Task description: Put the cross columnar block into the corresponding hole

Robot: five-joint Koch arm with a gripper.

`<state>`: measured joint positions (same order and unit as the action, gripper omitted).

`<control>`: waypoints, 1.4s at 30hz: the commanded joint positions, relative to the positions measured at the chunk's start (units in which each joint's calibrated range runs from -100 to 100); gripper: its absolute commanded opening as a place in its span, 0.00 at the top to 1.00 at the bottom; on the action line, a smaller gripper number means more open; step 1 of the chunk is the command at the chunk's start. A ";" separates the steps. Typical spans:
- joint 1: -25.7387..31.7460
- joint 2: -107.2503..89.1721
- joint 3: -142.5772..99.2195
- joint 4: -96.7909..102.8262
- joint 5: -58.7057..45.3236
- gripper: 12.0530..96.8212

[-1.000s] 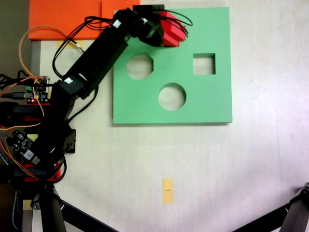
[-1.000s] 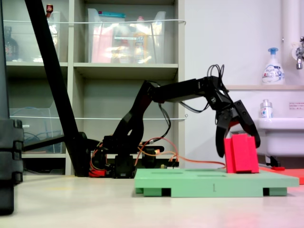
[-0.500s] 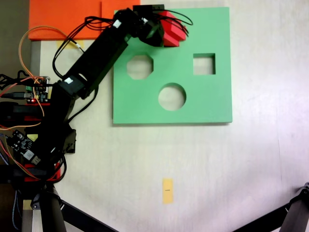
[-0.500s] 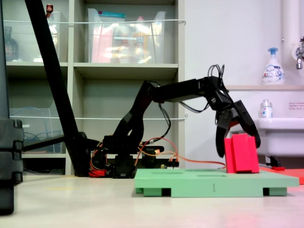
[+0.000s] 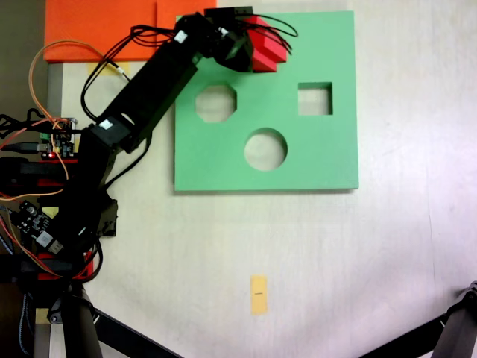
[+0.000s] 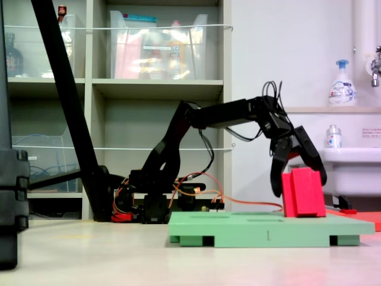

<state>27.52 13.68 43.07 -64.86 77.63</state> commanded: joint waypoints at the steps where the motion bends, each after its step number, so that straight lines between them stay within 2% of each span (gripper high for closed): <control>1: -0.73 -2.51 5.19 1.06 -1.81 0.55; 10: -1.51 -2.09 5.79 0.68 -1.95 0.55; 29: 0.83 -8.37 5.79 -4.81 0.54 0.58; 42: 0.39 -1.25 5.99 -5.10 0.54 0.59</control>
<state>27.91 12.86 44.93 -70.14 77.73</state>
